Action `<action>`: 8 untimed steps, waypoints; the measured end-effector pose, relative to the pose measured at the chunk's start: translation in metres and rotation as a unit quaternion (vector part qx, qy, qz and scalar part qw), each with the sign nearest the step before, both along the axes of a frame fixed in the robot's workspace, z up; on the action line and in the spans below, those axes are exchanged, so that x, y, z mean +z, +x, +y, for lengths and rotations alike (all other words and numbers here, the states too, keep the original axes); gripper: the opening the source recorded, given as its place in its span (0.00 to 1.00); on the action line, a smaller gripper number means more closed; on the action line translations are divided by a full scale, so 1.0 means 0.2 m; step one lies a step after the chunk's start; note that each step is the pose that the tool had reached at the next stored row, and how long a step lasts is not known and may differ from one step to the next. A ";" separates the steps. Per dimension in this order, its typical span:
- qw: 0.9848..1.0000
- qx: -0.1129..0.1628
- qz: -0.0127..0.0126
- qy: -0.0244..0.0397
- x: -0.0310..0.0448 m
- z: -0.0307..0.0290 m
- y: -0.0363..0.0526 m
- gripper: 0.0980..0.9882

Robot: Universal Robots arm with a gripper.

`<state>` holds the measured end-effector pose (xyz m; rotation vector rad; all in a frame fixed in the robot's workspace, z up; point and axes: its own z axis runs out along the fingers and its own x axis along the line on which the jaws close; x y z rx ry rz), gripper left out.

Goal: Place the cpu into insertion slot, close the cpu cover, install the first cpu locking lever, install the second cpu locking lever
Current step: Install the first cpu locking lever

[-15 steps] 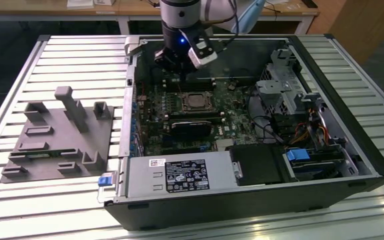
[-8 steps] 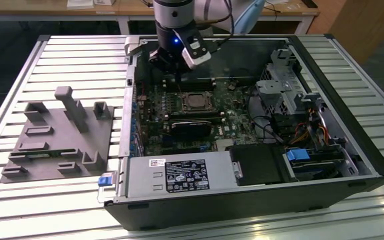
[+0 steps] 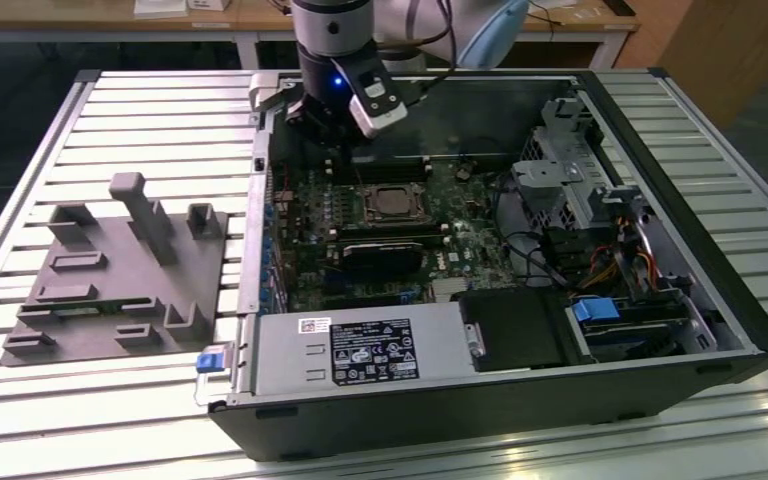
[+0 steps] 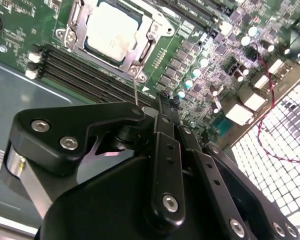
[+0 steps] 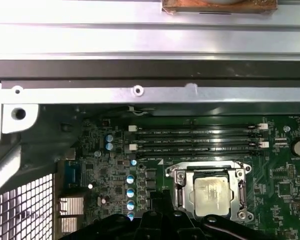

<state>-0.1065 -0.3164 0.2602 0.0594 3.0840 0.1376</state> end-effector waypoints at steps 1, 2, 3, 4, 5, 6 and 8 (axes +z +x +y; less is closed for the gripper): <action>1.000 0.000 0.000 0.000 -0.001 0.007 -0.002 0.01; 1.000 0.000 0.000 0.000 -0.003 0.015 -0.004 0.01; 1.000 0.000 0.000 -0.001 -0.005 0.021 -0.006 0.01; 1.000 0.000 0.000 -0.001 -0.007 0.028 -0.007 0.01; 1.000 0.000 0.000 -0.001 -0.010 0.033 -0.008 0.01; 1.000 0.000 0.000 -0.001 -0.013 0.038 -0.009 0.01; 1.000 0.000 0.000 -0.001 -0.017 0.048 -0.011 0.01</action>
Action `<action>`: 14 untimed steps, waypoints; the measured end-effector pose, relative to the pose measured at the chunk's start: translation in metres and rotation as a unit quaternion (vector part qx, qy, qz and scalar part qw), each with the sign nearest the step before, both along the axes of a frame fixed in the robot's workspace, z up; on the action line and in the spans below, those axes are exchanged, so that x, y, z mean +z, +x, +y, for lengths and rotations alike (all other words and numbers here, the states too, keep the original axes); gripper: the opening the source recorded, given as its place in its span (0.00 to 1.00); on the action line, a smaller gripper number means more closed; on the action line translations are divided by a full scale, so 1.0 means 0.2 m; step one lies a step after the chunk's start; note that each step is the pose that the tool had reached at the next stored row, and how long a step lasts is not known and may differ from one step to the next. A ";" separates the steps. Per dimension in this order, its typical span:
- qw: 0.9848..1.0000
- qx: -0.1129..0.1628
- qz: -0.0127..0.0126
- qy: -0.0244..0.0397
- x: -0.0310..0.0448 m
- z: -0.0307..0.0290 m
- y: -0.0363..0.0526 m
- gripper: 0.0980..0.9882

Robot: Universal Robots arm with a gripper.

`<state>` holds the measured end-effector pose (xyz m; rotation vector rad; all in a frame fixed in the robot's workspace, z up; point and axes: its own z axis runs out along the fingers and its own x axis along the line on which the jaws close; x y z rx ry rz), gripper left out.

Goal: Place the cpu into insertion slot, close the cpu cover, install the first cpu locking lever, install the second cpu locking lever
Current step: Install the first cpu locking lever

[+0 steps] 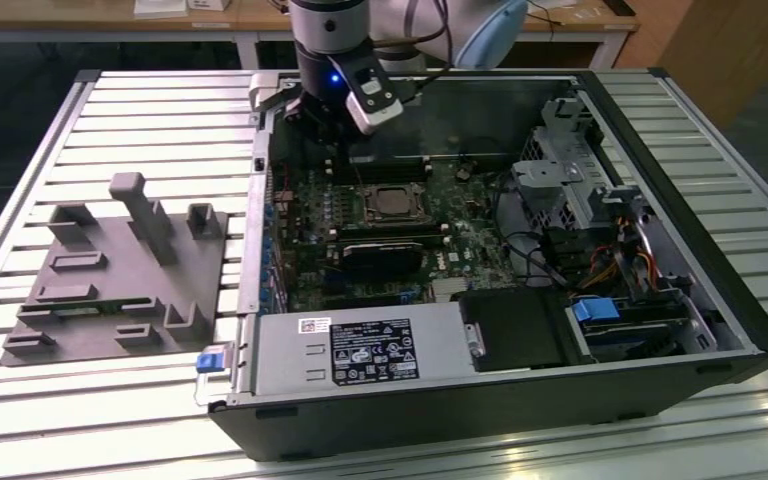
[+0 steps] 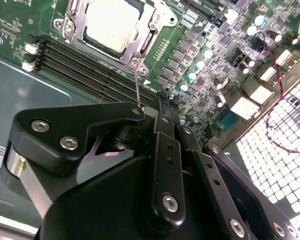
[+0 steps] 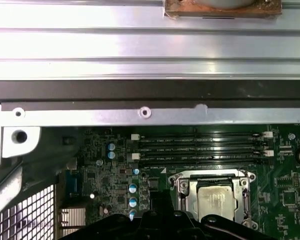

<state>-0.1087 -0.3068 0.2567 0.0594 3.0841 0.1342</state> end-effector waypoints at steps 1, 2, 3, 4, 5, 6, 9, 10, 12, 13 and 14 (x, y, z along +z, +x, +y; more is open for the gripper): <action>1.000 0.000 0.000 0.000 -0.002 0.005 -0.001 0.01; 1.000 0.000 0.000 0.000 -0.004 0.009 -0.001 0.01; 1.000 0.000 0.000 0.000 -0.006 0.014 -0.001 0.01; 1.000 0.000 0.000 0.000 -0.007 0.018 -0.002 0.01; 1.000 0.000 0.000 0.000 -0.008 0.022 -0.002 0.01; 1.000 0.000 0.000 0.000 -0.009 0.026 -0.003 0.01; 1.000 0.000 0.000 0.000 -0.012 0.036 -0.003 0.01; 1.000 0.000 0.000 0.000 -0.012 0.038 -0.003 0.01; 1.000 0.000 0.000 0.000 -0.013 0.039 -0.002 0.01; 1.000 0.000 0.000 0.000 -0.013 0.039 -0.002 0.01; 1.000 0.000 0.000 0.000 -0.013 0.039 -0.002 0.01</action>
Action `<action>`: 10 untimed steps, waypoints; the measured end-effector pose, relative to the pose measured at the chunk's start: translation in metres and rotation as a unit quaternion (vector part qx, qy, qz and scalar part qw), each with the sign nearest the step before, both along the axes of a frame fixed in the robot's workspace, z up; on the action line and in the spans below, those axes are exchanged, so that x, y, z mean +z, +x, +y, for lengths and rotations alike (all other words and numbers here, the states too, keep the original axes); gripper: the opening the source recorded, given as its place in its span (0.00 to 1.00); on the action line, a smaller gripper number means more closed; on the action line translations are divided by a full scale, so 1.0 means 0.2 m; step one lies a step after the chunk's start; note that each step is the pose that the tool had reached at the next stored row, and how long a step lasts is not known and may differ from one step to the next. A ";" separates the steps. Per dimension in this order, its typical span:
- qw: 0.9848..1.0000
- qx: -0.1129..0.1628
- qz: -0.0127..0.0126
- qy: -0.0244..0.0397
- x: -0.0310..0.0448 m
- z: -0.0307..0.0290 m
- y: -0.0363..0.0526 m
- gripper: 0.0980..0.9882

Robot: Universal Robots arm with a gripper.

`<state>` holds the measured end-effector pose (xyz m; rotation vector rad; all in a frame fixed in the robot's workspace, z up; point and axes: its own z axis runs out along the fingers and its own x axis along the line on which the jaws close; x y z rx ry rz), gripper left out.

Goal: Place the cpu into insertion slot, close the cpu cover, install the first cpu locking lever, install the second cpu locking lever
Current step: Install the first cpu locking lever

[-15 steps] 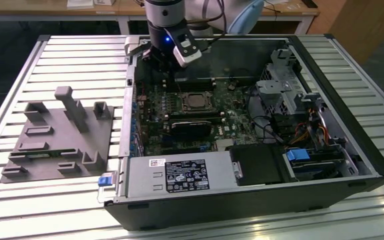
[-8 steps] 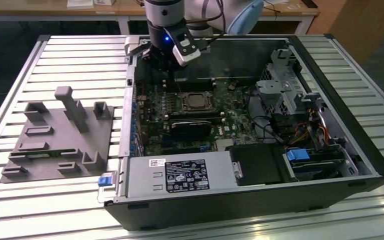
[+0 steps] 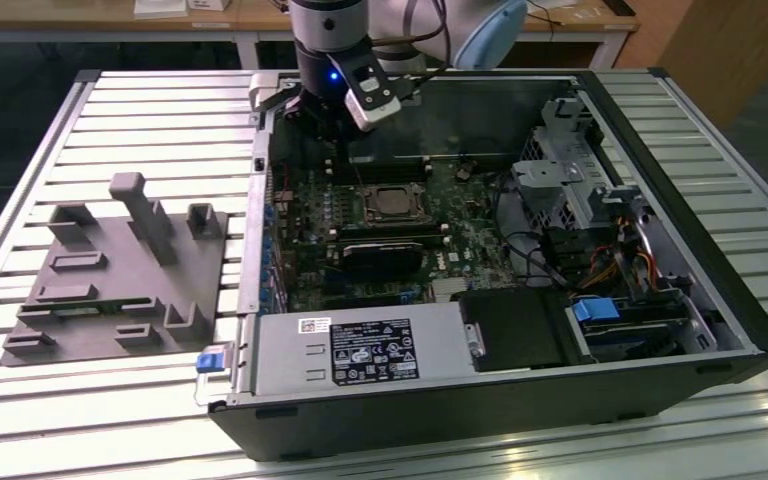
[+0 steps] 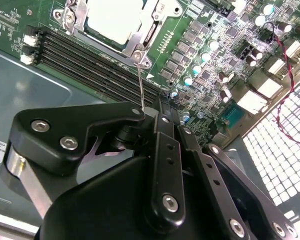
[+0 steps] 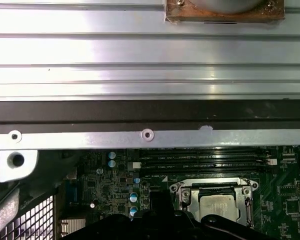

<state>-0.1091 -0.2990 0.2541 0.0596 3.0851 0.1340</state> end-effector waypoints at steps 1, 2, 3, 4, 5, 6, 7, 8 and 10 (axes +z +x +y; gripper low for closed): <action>1.000 0.000 0.000 0.000 0.000 0.000 0.000 0.01; 1.000 0.000 0.000 0.000 0.000 0.000 0.000 0.01; 1.000 0.000 0.000 0.000 0.000 0.000 0.001 0.01; 1.000 0.000 0.000 0.000 0.000 0.000 0.003 0.01; 1.000 0.000 0.000 0.000 0.000 0.000 0.005 0.01; 1.000 0.000 0.000 0.000 0.000 0.000 0.007 0.01; 1.000 0.000 0.000 0.000 0.000 0.000 0.009 0.01; 1.000 0.000 0.000 0.000 0.000 0.000 0.011 0.01; 1.000 0.000 0.000 0.000 0.000 0.000 0.016 0.01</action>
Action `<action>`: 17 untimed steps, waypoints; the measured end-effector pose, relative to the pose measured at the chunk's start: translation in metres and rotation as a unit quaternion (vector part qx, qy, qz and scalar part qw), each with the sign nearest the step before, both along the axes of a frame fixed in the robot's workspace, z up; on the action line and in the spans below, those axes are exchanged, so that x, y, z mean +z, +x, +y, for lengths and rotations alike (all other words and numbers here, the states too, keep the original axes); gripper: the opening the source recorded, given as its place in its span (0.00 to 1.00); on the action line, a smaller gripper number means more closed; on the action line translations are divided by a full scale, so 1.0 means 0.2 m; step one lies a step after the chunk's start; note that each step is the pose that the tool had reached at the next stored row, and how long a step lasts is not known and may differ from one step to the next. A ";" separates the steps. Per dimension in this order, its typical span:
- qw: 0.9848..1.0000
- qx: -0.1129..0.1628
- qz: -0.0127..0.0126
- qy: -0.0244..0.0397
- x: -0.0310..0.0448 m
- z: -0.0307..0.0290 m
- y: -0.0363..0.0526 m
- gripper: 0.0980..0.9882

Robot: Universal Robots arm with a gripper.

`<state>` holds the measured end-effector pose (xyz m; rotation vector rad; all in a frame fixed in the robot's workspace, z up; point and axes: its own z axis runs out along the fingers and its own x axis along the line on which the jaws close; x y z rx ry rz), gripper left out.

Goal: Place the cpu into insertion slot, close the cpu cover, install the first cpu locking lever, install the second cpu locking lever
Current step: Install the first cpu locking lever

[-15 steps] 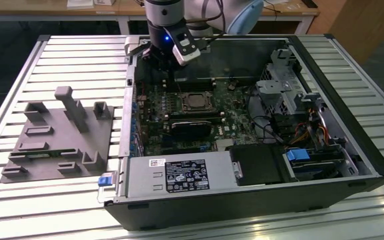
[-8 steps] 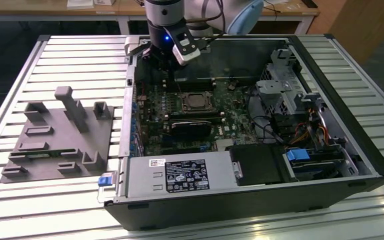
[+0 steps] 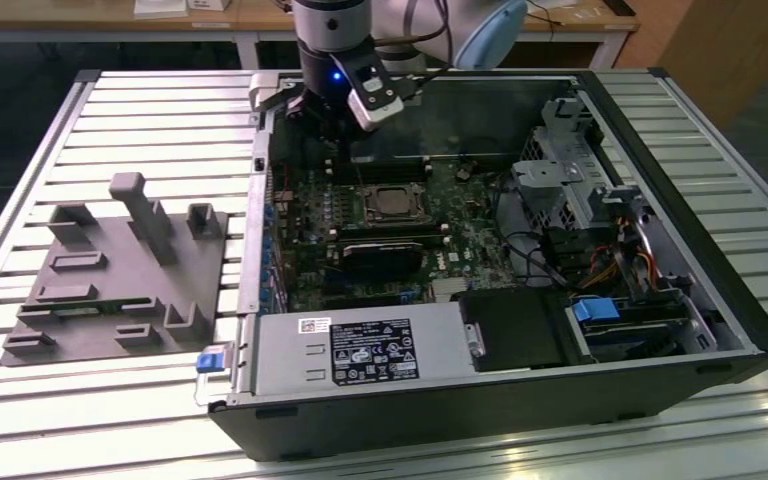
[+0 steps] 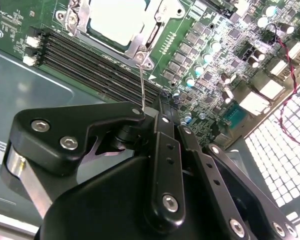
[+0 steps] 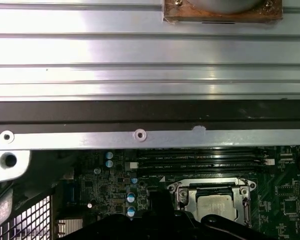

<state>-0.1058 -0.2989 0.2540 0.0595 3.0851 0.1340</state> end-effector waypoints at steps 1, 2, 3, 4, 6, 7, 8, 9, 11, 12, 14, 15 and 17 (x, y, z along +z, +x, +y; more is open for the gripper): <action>1.000 0.000 0.000 0.000 0.000 0.000 0.002 0.01; 1.000 0.000 0.000 0.000 0.000 0.000 0.005 0.01; 1.000 0.000 0.000 0.000 0.000 0.000 0.007 0.01; 1.000 0.000 0.000 0.000 0.000 0.000 0.009 0.01; 1.000 0.000 0.000 0.000 0.000 0.000 0.015 0.01; 1.000 0.000 0.000 0.000 0.000 0.000 0.018 0.01; 1.000 0.000 0.000 0.000 0.000 0.000 0.021 0.01; 1.000 0.000 0.000 0.000 0.000 0.000 0.025 0.01; 1.000 0.000 0.000 0.000 -0.001 0.000 0.029 0.01; 1.000 0.000 0.000 0.000 -0.001 0.000 0.031 0.01; 1.000 0.000 0.000 0.000 -0.001 0.000 0.034 0.01; 1.000 0.000 0.000 0.000 -0.001 0.000 0.035 0.01; 1.000 0.000 0.000 0.000 -0.001 0.000 0.039 0.01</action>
